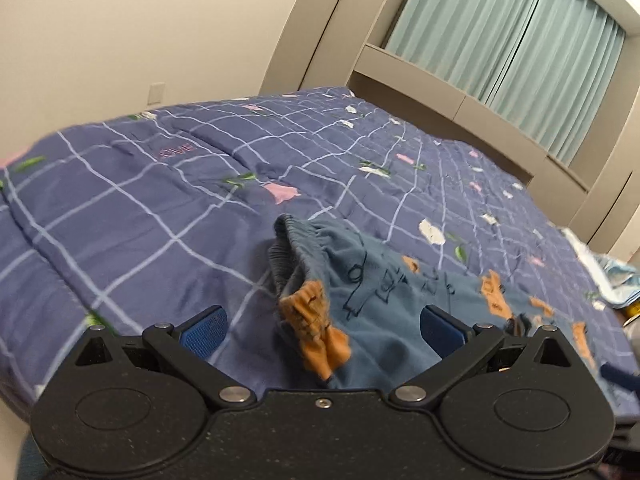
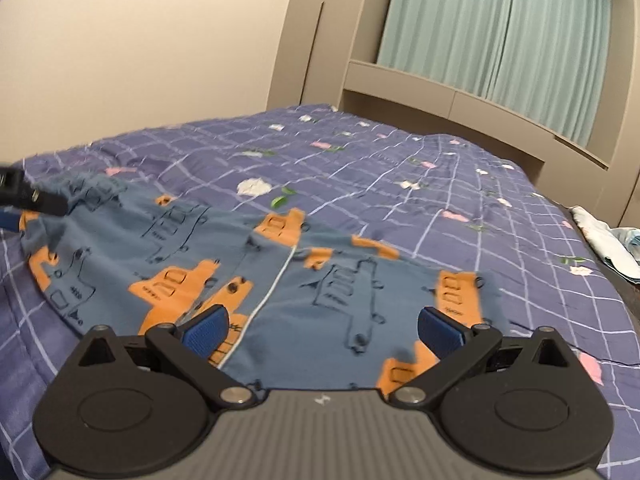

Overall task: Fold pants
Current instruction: 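Lift the pants waistband with the left tool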

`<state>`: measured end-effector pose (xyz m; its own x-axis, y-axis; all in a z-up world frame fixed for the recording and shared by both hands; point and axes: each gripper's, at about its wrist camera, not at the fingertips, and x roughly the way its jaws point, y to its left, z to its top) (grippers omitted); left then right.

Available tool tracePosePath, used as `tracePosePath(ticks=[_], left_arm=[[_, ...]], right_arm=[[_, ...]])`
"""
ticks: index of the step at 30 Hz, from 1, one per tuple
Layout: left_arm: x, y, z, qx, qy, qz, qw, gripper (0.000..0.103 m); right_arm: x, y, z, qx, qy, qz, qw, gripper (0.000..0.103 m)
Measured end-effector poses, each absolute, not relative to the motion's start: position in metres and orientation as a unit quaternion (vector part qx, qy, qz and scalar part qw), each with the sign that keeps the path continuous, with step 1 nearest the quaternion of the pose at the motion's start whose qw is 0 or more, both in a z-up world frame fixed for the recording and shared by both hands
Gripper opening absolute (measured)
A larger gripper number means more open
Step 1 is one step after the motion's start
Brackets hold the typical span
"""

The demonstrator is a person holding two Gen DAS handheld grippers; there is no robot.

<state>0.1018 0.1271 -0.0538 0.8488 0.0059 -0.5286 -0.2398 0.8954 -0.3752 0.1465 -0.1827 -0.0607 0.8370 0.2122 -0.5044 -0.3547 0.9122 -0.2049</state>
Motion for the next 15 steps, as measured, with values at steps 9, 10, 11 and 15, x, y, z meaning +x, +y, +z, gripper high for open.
tracePosePath(ticks=[9, 10, 11, 15], left_arm=[[0.1037, 0.1279, -0.0614, -0.294, 0.252, 0.064, 0.920, 0.093], [0.1029, 0.1285, -0.0617, -0.297, 0.252, 0.071, 0.918, 0.088], [0.1021, 0.1294, -0.0611, -0.298, 0.253, 0.078, 0.917, 0.080], [0.1004, 0.1337, -0.0590, -0.313, 0.253, 0.104, 0.910, 0.055]], right_arm=[[0.1471, -0.1836, -0.0665, -0.148, 0.247, 0.150, 0.946, 0.103], [0.1469, -0.1837, -0.0668, -0.148, 0.247, 0.150, 0.946, 0.103], [0.1468, -0.1836, -0.0671, -0.149, 0.247, 0.150, 0.946, 0.103], [0.1468, -0.1842, -0.0674, -0.147, 0.246, 0.151, 0.946, 0.103]])
